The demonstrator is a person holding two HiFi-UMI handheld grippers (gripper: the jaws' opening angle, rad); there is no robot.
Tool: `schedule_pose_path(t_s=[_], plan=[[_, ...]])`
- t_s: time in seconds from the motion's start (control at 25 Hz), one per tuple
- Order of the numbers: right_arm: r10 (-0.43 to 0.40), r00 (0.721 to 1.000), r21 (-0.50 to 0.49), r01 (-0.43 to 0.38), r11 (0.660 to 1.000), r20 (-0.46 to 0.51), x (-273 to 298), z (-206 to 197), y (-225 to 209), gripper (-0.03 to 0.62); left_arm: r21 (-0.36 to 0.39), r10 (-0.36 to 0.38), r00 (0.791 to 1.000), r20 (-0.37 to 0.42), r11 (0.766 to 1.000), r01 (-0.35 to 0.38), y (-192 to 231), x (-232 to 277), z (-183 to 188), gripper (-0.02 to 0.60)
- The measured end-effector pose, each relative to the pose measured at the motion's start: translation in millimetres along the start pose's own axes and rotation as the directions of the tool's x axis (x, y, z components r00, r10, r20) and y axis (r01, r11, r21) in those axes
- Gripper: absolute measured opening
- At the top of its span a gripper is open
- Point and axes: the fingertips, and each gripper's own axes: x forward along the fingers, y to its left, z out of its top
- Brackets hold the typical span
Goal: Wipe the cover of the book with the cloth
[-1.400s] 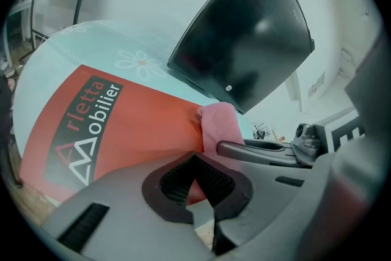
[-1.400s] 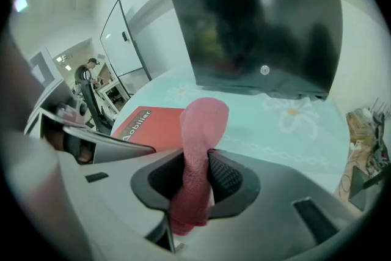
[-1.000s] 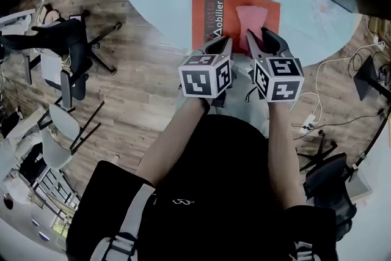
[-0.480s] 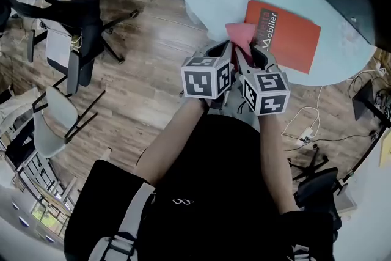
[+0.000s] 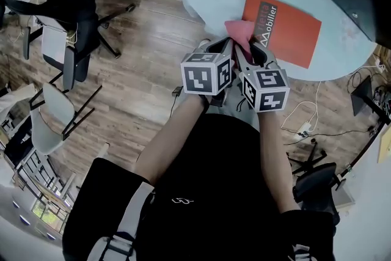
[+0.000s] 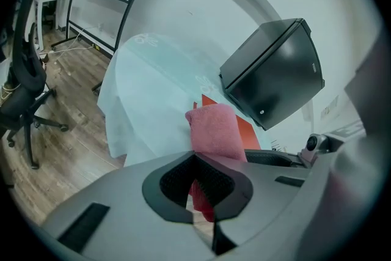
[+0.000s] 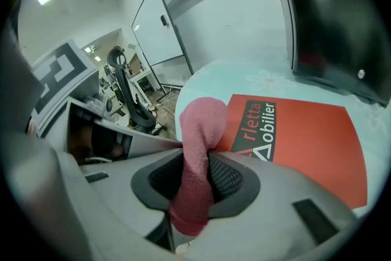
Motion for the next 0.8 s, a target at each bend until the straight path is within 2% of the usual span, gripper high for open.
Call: schedule_pose_path(t_s=[0.28, 0.8], plan=[[0.033, 0.999, -0.004, -0.033, 0.999, 0.013, -7.0, -5.4, -7.4, 0.109, 0.006, 0.026, 1.000, 0.000, 1.000, -0.026, -9.6, 2.5, -7.0, 0.014], [-0.008, 0.999, 0.057, 0.005, 0.998, 0.044, -35.0, -21.8, -46.0, 0.109, 0.077, -0.004, 0.999, -0.048, 0.997, 0.008, -51.1, 19.7, -24.3, 0.014]])
